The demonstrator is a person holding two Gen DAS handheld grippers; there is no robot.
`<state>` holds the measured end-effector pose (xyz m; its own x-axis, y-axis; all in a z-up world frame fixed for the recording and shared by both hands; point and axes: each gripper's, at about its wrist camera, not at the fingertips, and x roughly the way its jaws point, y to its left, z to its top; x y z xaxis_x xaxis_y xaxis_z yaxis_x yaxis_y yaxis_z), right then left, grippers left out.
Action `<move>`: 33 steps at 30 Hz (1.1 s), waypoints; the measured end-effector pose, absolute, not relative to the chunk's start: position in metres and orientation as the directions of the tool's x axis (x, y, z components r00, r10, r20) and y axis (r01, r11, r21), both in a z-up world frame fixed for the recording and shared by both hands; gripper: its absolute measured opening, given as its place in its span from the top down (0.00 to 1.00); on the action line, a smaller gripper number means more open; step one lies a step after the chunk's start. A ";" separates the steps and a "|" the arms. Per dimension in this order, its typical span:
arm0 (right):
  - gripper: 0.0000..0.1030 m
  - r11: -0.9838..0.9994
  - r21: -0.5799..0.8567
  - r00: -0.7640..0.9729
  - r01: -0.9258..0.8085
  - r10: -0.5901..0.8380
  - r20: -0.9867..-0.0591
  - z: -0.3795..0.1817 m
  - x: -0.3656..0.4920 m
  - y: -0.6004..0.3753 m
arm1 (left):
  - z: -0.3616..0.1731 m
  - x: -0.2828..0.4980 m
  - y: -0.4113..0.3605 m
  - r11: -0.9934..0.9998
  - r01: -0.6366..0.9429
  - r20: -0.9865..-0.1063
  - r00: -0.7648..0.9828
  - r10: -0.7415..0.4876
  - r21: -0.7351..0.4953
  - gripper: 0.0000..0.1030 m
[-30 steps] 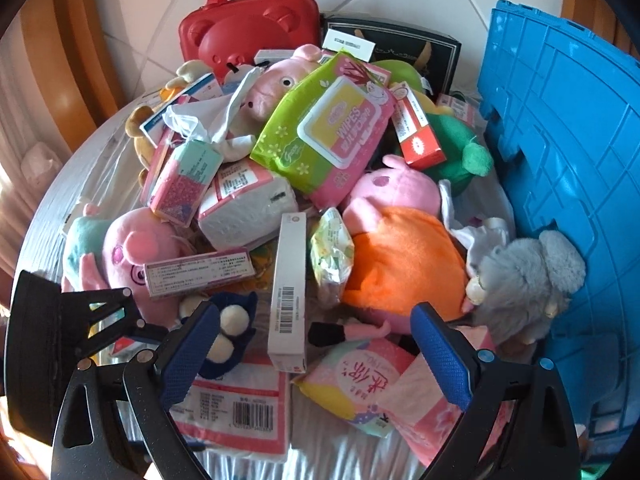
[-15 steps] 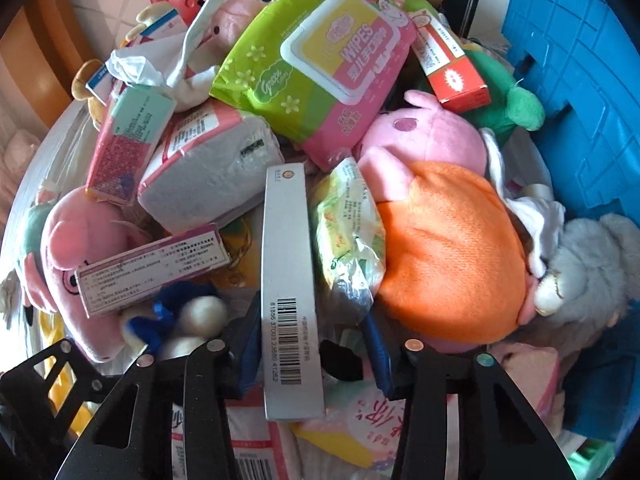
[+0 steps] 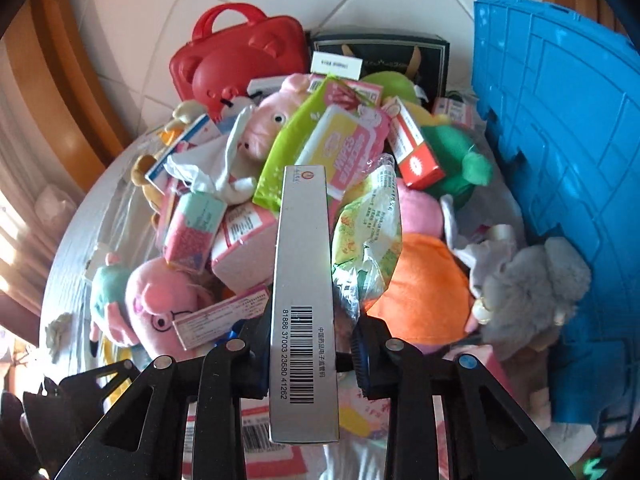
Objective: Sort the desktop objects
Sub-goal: 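Carry the tissue pack and white box into the blue bin and open both tools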
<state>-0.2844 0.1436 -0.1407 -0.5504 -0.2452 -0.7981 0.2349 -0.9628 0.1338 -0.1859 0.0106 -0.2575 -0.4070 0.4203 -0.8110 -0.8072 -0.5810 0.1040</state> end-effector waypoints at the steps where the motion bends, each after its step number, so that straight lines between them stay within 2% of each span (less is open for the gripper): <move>1: 0.71 -0.964 0.127 -0.568 0.234 -0.241 -0.787 -0.133 -0.281 0.143 | -0.250 -0.187 0.007 -0.590 -0.799 -0.799 -0.427 0.424 0.114 0.28; 8: 0.71 -0.969 0.053 -0.716 0.241 -0.214 -0.665 -0.075 -0.251 0.145 | -0.195 -0.200 0.006 -0.657 -0.732 -0.702 -0.564 0.436 0.181 0.28; 17: 0.71 -0.990 -0.038 -0.878 0.135 -0.102 -0.467 0.013 -0.199 0.179 | -0.108 -0.218 0.028 -0.661 -0.709 -0.551 -0.664 0.506 0.247 0.28; 25: 0.71 -0.999 -0.019 -0.947 -0.046 0.050 -0.317 0.075 -0.163 0.274 | -0.031 -0.223 0.115 -0.611 -0.720 -0.426 -0.690 0.585 0.329 0.28; 33: 0.71 -0.988 -0.015 -0.946 -0.153 0.150 -0.288 0.099 -0.168 0.371 | 0.018 -0.235 0.240 -0.566 -0.752 -0.365 -0.659 0.658 0.337 0.27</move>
<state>-0.1677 0.3713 0.0987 -0.9456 0.1504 -0.2883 -0.1525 -0.9882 -0.0152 -0.2353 0.2397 0.0179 -0.6586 0.6583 -0.3646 -0.7523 -0.5660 0.3372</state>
